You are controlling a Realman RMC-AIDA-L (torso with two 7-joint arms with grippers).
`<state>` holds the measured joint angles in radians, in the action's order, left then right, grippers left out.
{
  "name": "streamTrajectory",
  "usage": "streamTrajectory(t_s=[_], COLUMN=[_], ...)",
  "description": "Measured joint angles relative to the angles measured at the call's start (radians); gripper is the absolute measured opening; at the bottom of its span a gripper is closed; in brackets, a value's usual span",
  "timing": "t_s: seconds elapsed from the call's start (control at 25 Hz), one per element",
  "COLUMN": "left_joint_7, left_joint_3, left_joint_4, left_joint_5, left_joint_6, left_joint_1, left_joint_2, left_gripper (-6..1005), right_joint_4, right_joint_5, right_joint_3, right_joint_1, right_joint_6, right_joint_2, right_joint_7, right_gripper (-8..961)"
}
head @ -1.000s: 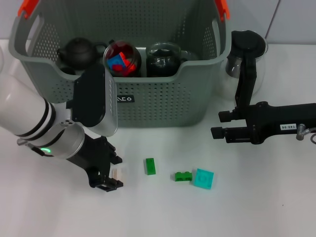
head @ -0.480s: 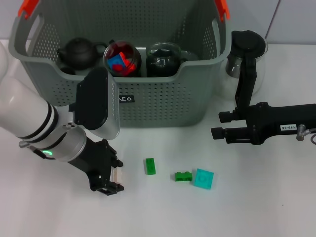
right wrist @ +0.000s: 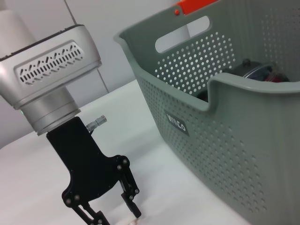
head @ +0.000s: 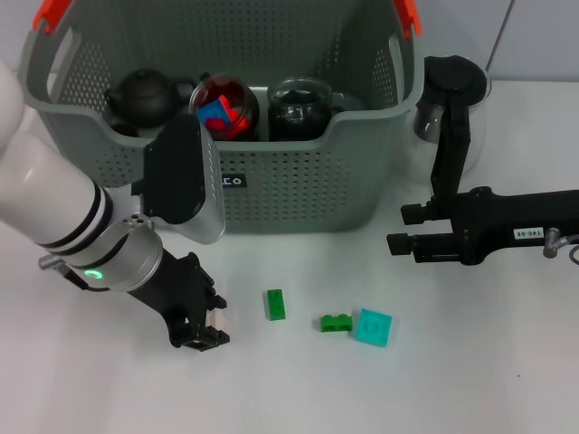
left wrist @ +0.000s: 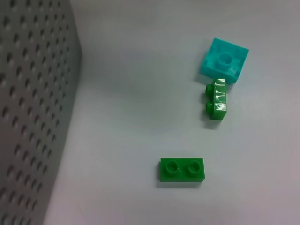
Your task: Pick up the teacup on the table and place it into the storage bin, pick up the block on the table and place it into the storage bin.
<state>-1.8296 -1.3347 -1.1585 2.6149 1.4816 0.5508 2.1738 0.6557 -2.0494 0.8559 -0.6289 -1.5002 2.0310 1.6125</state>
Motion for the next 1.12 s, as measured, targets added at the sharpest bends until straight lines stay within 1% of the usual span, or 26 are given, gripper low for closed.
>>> streamTrajectory(t_s=[0.24, 0.32, 0.4, 0.52, 0.64, 0.76, 0.8, 0.84, 0.88, 0.92, 1.0, 1.12], left_joint_7=[-0.023, -0.035, -0.045, -0.037, 0.002, 0.020, 0.015, 0.010, 0.010, -0.004, -0.009, -0.010], left_joint_3=[0.008, 0.019, 0.050, 0.141, 0.288, 0.441, 0.507, 0.543, 0.543, 0.608, 0.617, 0.594], left_joint_4=[-0.007, -0.018, -0.034, -0.066, -0.114, -0.125, -0.118, -0.115, -0.115, -0.120, -0.136, -0.146], left_joint_5=[0.006, 0.003, -0.017, -0.095, -0.231, -0.395, -0.474, -0.523, -0.523, -0.622, -0.653, -0.652], left_joint_6=[0.001, 0.014, 0.052, 0.161, 0.309, 0.442, 0.484, 0.502, 0.502, 0.491, 0.428, 0.263], left_joint_1=[0.000, 0.000, 0.007, 0.028, 0.052, 0.086, 0.103, 0.112, 0.112, 0.126, 0.128, 0.130], left_joint_2=[0.000, -0.001, -0.002, -0.006, -0.013, -0.031, -0.042, -0.048, -0.048, -0.057, -0.057, -0.054], left_gripper=[412, 412, 411, 411, 412, 412, 411, 411, 411, 411, 411, 411], right_joint_4=[0.000, -0.001, 0.000, 0.001, 0.002, 0.003, 0.006, 0.006, 0.006, 0.007, 0.007, 0.008], right_joint_5=[0.000, 0.000, 0.000, 0.000, 0.000, 0.000, 0.001, 0.001, 0.001, 0.001, 0.002, 0.003], right_joint_3=[0.000, 0.000, 0.000, 0.000, 0.000, 0.000, 0.000, 0.000, 0.000, 0.000, 0.000, 0.000], right_joint_1=[0.000, 0.000, 0.000, 0.000, 0.000, 0.000, 0.000, 0.000, 0.000, 0.000, 0.000, 0.000], right_joint_6=[-0.001, -0.003, -0.005, -0.009, -0.010, -0.010, -0.011, -0.011, -0.012, -0.012, -0.012, -0.013], right_joint_2=[0.000, 0.000, 0.000, 0.000, 0.000, 0.000, 0.000, 0.000, 0.000, 0.001, 0.003, 0.004], right_joint_7=[0.000, 0.000, 0.000, 0.003, 0.002, 0.001, 0.001, 0.001, 0.001, 0.001, 0.000, 0.000], right_gripper=[644, 644, 644, 644, 644, 644, 644, 644, 644, 644, 644, 644])
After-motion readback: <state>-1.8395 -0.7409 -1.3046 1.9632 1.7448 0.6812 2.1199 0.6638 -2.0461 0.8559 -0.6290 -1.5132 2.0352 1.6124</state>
